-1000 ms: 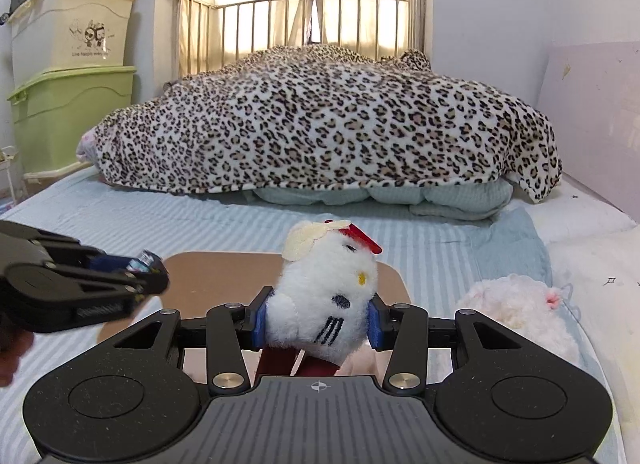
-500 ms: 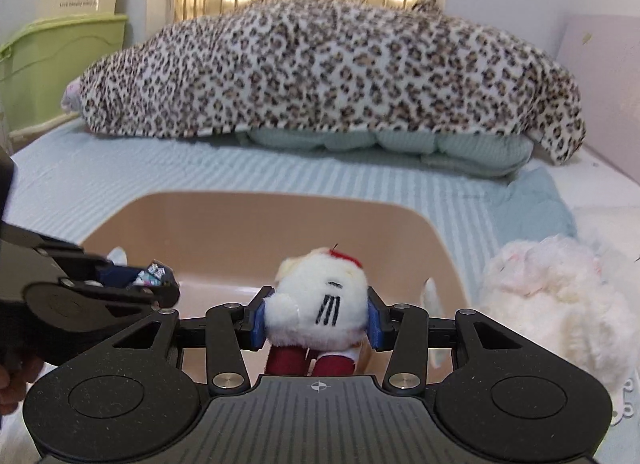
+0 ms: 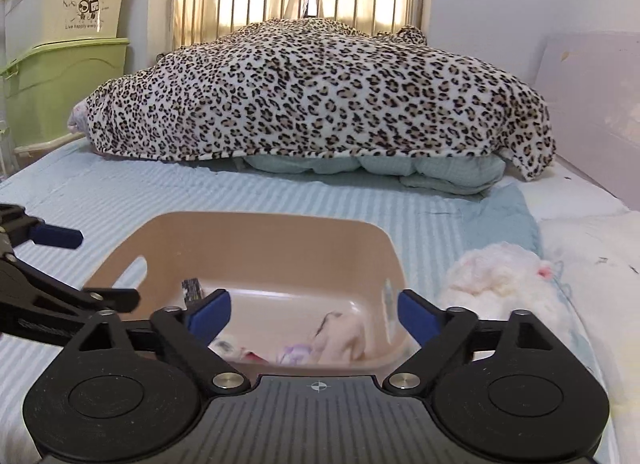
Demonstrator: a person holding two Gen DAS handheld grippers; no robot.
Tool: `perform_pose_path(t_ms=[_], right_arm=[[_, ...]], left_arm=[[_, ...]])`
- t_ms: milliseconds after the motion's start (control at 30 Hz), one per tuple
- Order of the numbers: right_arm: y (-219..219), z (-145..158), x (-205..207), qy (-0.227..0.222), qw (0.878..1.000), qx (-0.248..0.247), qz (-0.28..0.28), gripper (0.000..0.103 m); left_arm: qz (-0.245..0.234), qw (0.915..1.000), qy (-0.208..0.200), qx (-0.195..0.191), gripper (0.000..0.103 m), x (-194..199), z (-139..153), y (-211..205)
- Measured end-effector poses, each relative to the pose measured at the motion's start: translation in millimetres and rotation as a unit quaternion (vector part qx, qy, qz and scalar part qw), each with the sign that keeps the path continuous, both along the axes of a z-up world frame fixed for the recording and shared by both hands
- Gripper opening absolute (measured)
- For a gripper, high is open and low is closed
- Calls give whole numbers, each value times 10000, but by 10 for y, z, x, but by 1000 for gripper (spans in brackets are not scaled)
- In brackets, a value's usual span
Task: Organize objects
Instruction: 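Lift both items over the basket and open both tools to drop them, then grasp the blue tissue pack with the left tool while the right tool grasps the green candy packet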
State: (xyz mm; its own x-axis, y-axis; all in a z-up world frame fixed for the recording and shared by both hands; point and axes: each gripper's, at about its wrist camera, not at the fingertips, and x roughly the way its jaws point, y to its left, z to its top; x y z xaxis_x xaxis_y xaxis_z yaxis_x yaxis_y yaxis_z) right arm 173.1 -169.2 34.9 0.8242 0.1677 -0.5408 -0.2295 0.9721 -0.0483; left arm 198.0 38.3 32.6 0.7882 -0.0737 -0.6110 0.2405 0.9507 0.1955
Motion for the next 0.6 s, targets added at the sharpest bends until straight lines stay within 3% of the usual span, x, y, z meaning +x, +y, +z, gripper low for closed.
perform_pose_path(t_ms=[333,600], right_arm=[[-160,-501,-355,695,9972,-265,-73,102],[-277,-957,-467,1238,9920,-222,-132,102]], left_arm=[[-1007,9931,227,562,95,-439,-292,8],[-1559,9820,578,898,95,-432,-658,-92]])
